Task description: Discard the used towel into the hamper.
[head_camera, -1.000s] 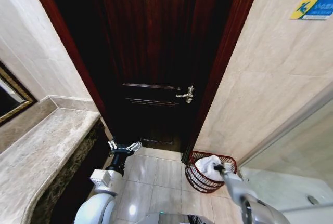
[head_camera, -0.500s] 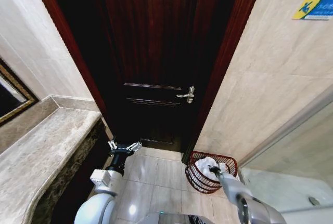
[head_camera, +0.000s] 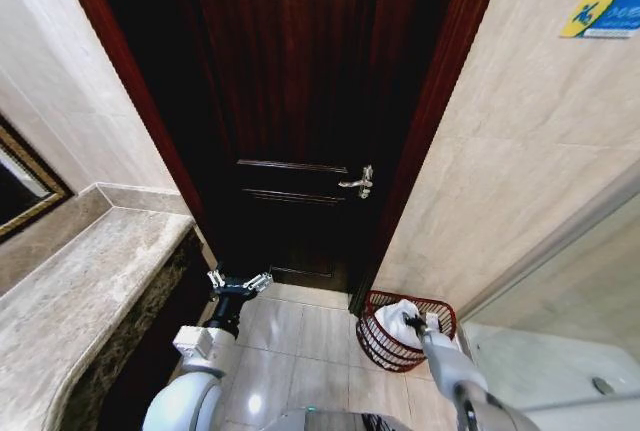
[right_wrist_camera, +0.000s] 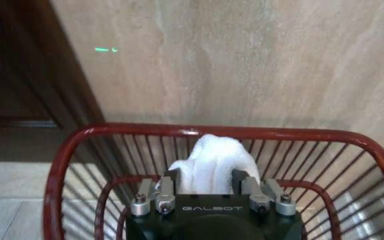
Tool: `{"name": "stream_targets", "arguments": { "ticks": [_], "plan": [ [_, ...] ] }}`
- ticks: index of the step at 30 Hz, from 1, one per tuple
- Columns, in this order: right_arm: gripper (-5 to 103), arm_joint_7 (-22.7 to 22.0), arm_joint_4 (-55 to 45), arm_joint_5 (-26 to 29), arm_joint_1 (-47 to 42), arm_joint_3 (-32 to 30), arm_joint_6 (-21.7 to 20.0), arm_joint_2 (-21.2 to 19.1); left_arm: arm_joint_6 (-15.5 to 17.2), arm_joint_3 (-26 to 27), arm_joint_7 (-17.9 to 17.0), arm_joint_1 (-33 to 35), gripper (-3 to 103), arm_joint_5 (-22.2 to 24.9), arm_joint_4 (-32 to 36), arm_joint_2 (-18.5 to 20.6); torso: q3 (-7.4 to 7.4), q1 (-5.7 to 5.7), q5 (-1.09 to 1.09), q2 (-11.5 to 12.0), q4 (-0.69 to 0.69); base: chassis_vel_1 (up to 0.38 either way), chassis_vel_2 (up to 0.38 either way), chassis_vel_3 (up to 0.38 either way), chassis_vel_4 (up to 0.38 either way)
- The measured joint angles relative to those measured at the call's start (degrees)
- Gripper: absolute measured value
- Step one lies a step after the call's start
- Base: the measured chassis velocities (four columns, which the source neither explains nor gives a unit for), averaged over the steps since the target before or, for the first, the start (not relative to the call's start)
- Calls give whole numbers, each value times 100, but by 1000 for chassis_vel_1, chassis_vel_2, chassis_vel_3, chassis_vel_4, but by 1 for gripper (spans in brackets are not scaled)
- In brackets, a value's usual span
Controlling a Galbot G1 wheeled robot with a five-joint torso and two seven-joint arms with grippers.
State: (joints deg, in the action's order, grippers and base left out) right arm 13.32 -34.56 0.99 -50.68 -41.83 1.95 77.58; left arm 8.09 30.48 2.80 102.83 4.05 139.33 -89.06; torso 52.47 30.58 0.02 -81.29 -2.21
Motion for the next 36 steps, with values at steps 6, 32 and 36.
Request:
{"name": "stream_targets", "arguments": {
  "ticks": [6,32,36],
  "plan": [
    [71,-18,-2160,1051,-1513,-9,-40,-26,0,0,1,0,100,0,0,0,-1,-1,-2,-1,0,0,0,0,0],
    [100,-1172,-8150,1547,-6651,-597,2432,738,0,0,0,0,100,0,0,0,0,0,-3,0,1,0,0,0,0],
    [100,-1271,-8358,1255,-6749,-464,2832,732,-1,0,0,0,100,0,0,1,0,-1,-1,-1,1,0,0,0,0]
  ]
}}
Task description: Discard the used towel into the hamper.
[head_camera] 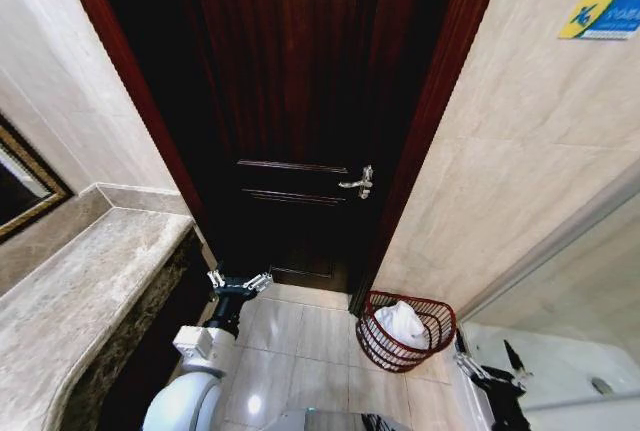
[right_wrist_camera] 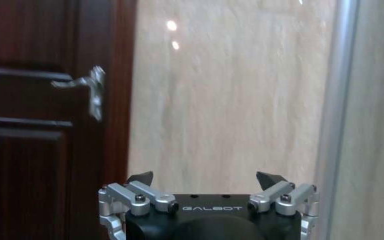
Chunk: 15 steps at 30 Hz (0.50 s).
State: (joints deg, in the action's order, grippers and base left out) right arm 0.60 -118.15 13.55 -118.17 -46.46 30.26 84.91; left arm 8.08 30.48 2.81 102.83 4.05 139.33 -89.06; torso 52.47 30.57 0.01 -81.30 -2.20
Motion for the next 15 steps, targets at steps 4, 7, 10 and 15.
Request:
{"name": "stream_targets", "arguments": {
  "ticks": [4,7,10,15],
  "plan": [
    [100,-40,-271,-304,118,141,22,115,0,0,0,0,100,0,0,0,0,0,-1,0,-1,0,0,0,0],
    [100,-85,-489,-496,221,301,-97,218,0,0,0,0,100,0,0,0,0,0,-1,0,-1,0,0,0,0],
    [100,-82,-596,-665,277,371,-165,260,0,0,0,0,100,0,0,0,0,0,-2,0,-1,0,0,0,0],
    [100,-71,-601,-692,294,378,-187,265,0,0,0,0,100,0,0,0,0,0,-1,0,0,0,0,0,0]
  ]
}}
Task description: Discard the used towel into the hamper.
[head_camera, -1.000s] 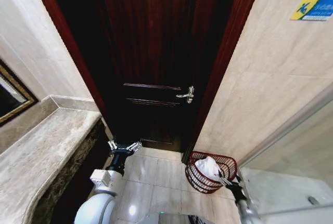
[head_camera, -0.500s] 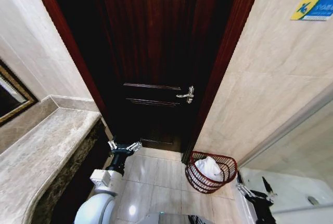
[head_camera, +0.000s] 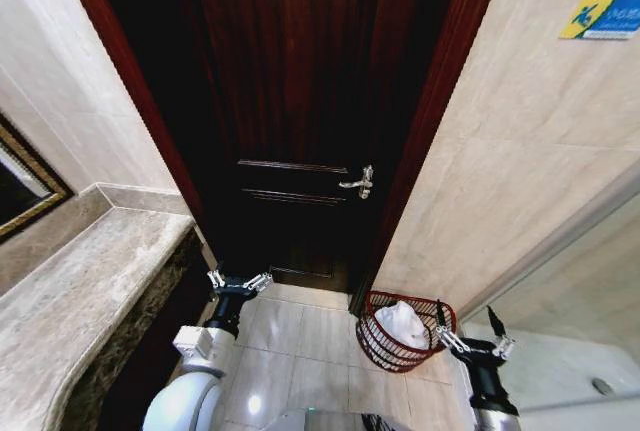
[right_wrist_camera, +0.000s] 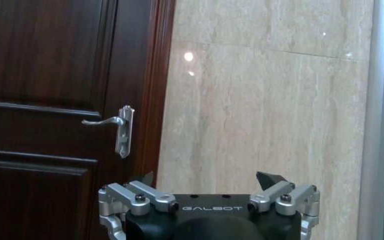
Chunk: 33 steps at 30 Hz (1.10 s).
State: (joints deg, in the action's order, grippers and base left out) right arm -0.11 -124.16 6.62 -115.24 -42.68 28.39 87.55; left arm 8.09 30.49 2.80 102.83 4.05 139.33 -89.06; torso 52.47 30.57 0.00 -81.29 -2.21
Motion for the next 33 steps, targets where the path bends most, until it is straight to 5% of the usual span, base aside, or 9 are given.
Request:
{"name": "stream_targets", "arguments": {
  "ticks": [33],
  "plan": [
    [100,22,53,16,20,-8,-25,-9,0,0,0,0,100,0,0,0,0,0,1,0,0,-24,-24,-23,-26]
  ]
}}
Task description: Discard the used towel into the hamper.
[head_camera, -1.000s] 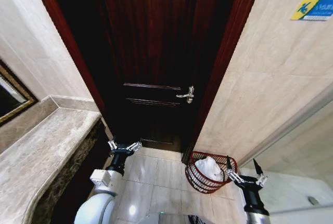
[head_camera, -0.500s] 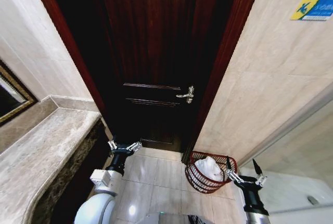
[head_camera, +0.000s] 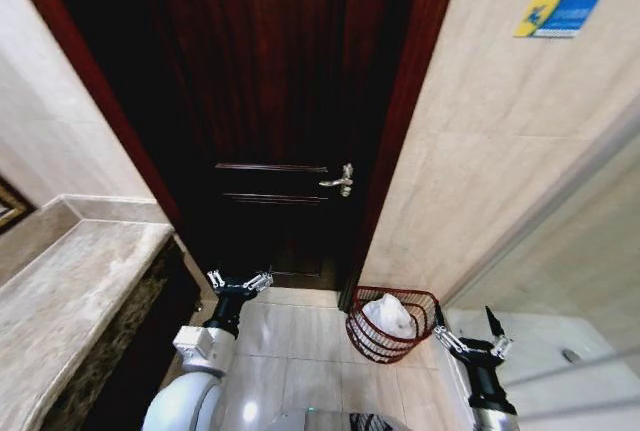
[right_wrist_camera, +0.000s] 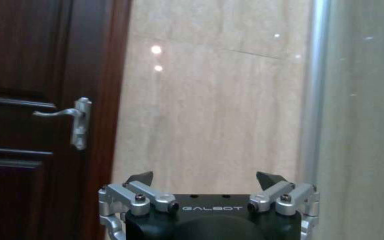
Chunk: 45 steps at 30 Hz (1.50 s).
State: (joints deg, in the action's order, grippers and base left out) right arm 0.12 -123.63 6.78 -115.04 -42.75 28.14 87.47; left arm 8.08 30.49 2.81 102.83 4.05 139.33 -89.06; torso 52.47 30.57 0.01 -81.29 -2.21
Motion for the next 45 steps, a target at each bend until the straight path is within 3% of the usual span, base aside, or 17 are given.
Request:
{"name": "stream_targets", "arguments": {
  "ticks": [45],
  "plan": [
    [100,2,5,6,1,-1,-1,0,0,0,0,0,100,0,0,0,0,-1,0,0,1,-120,-120,-118,-124]
  ]
}}
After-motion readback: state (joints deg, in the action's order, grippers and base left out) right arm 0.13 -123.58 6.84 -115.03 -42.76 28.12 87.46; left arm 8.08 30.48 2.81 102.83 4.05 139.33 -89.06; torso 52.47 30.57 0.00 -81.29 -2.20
